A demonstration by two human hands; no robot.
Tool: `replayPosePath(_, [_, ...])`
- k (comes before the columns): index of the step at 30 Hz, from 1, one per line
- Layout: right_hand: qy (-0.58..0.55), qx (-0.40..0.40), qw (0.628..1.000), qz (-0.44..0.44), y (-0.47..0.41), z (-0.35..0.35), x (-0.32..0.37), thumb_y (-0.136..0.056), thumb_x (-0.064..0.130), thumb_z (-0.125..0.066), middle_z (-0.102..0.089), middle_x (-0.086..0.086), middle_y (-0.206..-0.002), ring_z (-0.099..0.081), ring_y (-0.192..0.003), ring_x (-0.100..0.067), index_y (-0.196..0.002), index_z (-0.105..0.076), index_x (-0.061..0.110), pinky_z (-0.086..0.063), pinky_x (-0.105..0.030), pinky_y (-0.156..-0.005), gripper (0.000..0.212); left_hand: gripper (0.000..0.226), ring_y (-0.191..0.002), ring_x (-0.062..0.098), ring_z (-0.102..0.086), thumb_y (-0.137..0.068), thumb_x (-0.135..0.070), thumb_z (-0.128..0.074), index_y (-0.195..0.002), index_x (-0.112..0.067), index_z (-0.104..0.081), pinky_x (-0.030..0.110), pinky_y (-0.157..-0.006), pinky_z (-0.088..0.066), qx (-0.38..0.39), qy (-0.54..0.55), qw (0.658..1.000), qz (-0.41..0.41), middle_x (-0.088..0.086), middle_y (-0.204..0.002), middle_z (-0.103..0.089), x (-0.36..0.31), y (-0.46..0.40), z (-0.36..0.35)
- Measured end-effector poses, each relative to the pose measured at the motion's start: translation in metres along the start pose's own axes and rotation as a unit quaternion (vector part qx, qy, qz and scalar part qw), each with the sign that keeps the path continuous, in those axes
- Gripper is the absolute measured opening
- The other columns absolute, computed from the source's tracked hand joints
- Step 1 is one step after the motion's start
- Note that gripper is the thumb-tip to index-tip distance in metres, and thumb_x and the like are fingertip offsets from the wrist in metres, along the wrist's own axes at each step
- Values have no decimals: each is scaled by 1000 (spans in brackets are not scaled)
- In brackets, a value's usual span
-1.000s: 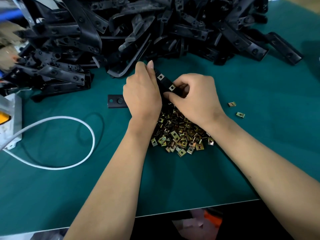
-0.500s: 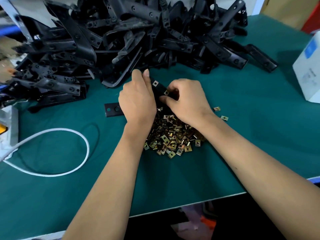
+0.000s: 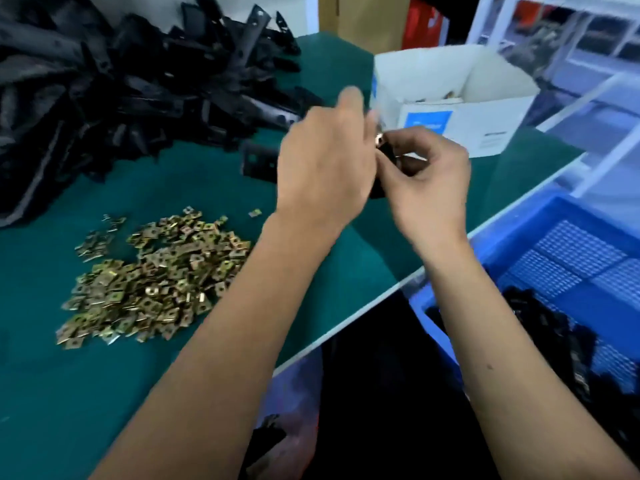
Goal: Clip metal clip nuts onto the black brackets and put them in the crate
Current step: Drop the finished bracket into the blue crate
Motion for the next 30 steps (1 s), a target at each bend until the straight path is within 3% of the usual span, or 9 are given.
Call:
replayPosePath(2, [19, -42, 999, -23, 3, 64, -24, -88, 22, -76, -76, 3, -83, -70, -76, -14, -90, -76, 18, -61, -45, -76, 5, 28, -92, 44, -65, -108, -38, -40, -117, -15, -52, 41, -66, -31, 60, 24, 997, -39, 16, -102, -68, -61, 3, -35])
replayPosePath(4, [32, -89, 994, -52, 11, 129, -46, -91, 19, -74, -73, 13, -76, -67, -71, -8, -86, -73, 24, -60, -37, -69, 8, 23, -96, 37, -69, -106, -33, -45, -120, -15, -51, 41, -66, -38, 109, 31, 988, -103, 12, -105, -70, -124, 12, -68])
replayPosePath(7, [31, -115, 985, -124, 32, 203, -84, -89, 0, -63, -67, 16, -64, -58, -58, 3, -83, -68, 18, -49, -16, -56, 20, 22, -99, 29, -72, -100, -27, -56, -118, -14, -55, 40, -73, -52, 157, 40, 968, -192, 9, -106, -73, -200, 38, -109])
replayPosePath(10, [60, -117, 961, -243, 67, 253, -141, -84, -7, -60, -63, 10, -55, -53, -49, 0, -77, -64, 10, -42, -17, -48, 18, 25, -105, 26, -69, -96, -26, -59, -119, -16, -60, 38, -84, -51, 220, 15, 936, -275, 6, -109, -73, -251, 83, -153])
replayPosePath(13, [167, -132, 901, -378, 118, 302, -209, -90, 8, -75, -65, -4, -62, -59, -63, -16, -81, -71, -1, -44, -29, -57, 12, 26, -111, 28, -64, -98, -28, -57, -121, -17, -60, 40, -91, -46, 289, -13, 909, -301, 7, -112, -72, -267, 136, -196])
replayPosePath(17, [351, -77, 794, -491, 167, 342, -258, -90, 33, -79, -74, -16, -87, -72, -95, -31, -99, -80, 7, -49, -32, -77, 28, 33, -116, 32, -58, -97, -29, -62, -126, -13, -58, 46, -95, -47, 375, -29, 885, -275, 11, -118, -67, -250, 176, -238])
replayPosePath(20, [391, -81, 779, -483, 161, 349, -257, -90, 40, -77, -73, -11, -84, -70, -89, -31, -102, -78, 9, -49, -31, -72, 33, 30, -115, 33, -58, -97, -26, -63, -123, -12, -58, 44, -90, -49, 393, -21, 882, -259, 13, -117, -65, -237, 177, -249])
replayPosePath(25, [384, -101, 833, -386, 106, 322, -220, -90, 30, -75, -77, -12, -93, -71, -98, -32, -95, -80, 11, -51, -31, -79, 20, 15, -109, 34, -59, -97, -18, -60, -111, -13, -61, 39, -72, -39, 364, 5, 904, -225, 11, -111, -64, -231, 143, -236])
replayPosePath(30, [393, -77, 884, -243, 38, 258, -144, -89, 21, -69, -76, -10, -85, -70, -86, -31, -85, -75, 9, -54, -33, -76, 13, 17, -96, 35, -64, -98, -19, -53, -112, -15, -62, 40, -70, -45, 254, 104, 951, -139, 9, -106, -68, -213, 72, -170])
Point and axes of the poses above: each hand's wrist, its own y-axis away from the middle knuckle, its own z-axis out of the back of the hand, x = y × z, the point moved 7 cm from there along -y, towards the middle knuckle
